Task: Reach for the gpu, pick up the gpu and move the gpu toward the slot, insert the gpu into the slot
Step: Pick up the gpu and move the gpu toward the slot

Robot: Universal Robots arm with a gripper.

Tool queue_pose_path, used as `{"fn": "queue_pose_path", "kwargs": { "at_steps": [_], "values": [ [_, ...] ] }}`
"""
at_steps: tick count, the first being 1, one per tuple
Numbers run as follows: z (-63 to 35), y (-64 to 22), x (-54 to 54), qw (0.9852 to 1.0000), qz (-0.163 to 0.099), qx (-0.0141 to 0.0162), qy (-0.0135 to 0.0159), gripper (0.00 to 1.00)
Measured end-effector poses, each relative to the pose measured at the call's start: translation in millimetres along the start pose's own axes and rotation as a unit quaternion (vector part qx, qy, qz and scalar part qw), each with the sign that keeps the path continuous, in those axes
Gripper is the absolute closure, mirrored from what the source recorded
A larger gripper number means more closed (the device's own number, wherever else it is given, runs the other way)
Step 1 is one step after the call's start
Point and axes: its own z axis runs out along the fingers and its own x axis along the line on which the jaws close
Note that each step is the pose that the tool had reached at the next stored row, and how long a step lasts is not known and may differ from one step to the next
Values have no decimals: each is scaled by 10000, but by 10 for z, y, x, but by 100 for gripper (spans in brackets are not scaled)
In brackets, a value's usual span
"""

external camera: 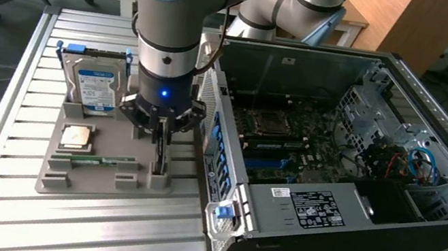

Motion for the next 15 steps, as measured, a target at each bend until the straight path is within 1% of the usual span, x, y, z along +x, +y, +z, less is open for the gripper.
{"fn": "queue_pose_path", "kwargs": {
  "at_steps": [1,2,3,10,11,13,15],
  "values": [
    [0,0,0,10000,0,0,0,67],
    [0,0,0,10000,0,0,0,73],
    [0,0,0,10000,0,0,0,73],
    [0,0,0,10000,-1,0,0,73],
    [0,0,0,10000,-20,0,1,73],
    [0,0,0,9998,-183,-4,9,73],
    [0,0,0,9997,-260,-6,13,73]
  ]
}}
